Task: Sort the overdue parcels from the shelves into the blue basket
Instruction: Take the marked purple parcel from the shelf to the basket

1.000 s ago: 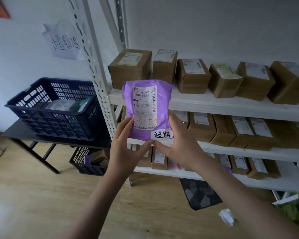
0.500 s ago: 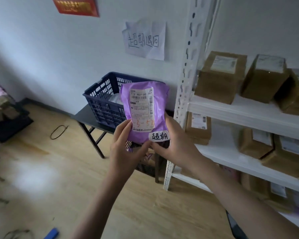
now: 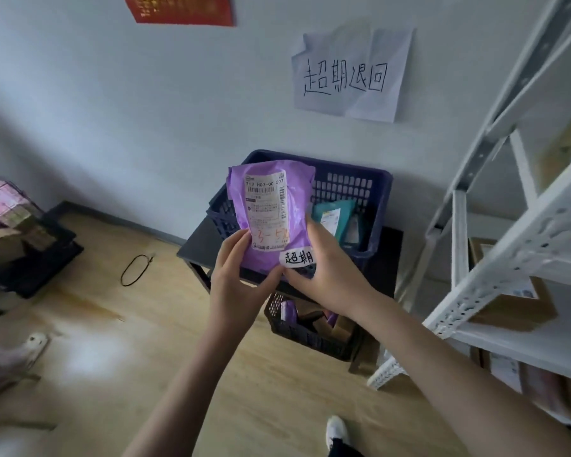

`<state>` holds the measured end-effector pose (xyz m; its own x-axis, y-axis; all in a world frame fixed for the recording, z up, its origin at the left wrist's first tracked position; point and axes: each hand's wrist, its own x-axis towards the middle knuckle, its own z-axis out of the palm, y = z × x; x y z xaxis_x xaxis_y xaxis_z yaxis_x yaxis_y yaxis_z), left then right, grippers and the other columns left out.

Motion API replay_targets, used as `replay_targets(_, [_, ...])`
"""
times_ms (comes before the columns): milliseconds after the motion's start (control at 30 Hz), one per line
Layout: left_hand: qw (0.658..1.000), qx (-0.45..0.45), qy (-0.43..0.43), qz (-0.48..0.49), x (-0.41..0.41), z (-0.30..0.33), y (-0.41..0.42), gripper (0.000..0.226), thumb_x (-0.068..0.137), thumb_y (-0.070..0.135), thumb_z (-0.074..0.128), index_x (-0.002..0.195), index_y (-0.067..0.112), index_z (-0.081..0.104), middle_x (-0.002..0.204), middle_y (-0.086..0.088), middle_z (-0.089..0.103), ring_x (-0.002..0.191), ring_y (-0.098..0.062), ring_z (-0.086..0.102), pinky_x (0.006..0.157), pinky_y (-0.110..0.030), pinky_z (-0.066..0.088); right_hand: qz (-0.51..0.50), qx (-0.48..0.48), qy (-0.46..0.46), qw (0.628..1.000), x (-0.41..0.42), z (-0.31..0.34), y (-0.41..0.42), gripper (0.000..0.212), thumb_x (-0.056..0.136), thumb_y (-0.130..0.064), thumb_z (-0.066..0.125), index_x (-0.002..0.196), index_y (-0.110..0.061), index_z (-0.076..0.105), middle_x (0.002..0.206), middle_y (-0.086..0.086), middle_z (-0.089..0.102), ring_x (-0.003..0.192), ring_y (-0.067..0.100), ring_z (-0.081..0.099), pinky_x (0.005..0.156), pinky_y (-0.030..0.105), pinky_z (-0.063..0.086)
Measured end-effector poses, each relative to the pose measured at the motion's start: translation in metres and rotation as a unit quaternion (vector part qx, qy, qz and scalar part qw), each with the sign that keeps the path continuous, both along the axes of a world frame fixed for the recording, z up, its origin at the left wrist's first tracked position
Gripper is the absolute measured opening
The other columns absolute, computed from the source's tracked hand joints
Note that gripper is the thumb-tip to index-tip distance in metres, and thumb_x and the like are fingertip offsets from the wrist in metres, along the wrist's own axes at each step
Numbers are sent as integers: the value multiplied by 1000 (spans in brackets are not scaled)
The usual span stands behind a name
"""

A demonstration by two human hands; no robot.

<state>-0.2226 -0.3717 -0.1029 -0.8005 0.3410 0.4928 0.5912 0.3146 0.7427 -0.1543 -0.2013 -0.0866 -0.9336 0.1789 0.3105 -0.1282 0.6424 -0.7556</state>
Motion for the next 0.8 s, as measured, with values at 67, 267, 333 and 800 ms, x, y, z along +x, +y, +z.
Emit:
replay_targets(67, [1000,-7,-7,-2,-35,-8,4,75,76,21,89,141,8,54,137,4,53,129,-3,50,101,-28,52,-3,10,-9,1000,-36,-9,5,90,91,-33,75,159,-26,17,142,-5,43,129,4,45,98,25,54])
replay_targets(267, [998,-31,-52,-33,-138,-27,55,77,76,29,87,143,17,52,136,15,51,129,0,48,102,-21,50,-19,4,-29,999,-129,-39,51,87,92,-33,73,159,-28,16,144,-6,43,126,3,48,96,24,54])
replay_targets(333, [995,-38,-68,-64,-167,-33,81,75,76,28,88,142,22,53,133,22,50,127,4,47,102,-18,48,-45,1,-50,998,-150,-49,73,85,92,-34,73,157,-28,18,141,-5,46,121,6,53,91,28,57])
replay_targets(800, [933,-204,-143,-258,-289,-106,168,77,75,28,89,141,11,54,132,25,49,123,-2,53,107,-24,47,-135,-19,-193,972,-207,-126,152,70,90,-39,73,145,-26,30,119,-7,49,105,9,53,85,35,53])
